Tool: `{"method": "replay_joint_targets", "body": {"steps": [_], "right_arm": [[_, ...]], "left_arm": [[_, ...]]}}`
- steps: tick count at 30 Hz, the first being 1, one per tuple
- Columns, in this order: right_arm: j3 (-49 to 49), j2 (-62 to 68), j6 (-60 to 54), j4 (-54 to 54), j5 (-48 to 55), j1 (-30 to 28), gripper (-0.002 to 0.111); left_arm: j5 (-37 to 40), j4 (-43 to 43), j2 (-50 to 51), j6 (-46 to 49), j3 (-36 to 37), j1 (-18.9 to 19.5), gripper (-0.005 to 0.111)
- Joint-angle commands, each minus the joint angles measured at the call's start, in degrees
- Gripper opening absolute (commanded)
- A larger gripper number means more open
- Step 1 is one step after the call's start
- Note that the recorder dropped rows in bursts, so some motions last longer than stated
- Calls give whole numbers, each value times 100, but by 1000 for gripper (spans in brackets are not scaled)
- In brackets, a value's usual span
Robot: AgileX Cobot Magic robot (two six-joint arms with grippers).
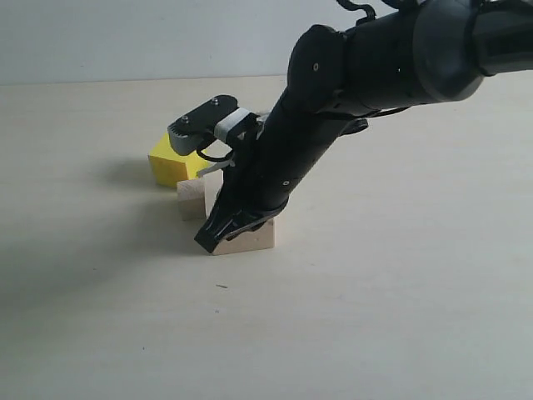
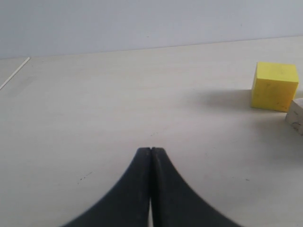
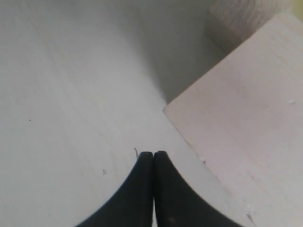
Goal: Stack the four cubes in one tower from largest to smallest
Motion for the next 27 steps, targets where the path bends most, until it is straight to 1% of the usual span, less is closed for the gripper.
{"method": "replay_joint_targets", "body": {"steps": [1,21,27], "right_arm": [[-46,85,-72,51,-79,11,0],[-46,85,-343,322,-599,11,0],[-46,48,-343,336,-179,11,0]], "left_arm": [[-5,-25,-34,-20,12,-37,0],[-5,-25,-34,-20,12,-37,0],[-5,-25,-34,-20,12,-37,0]]}}
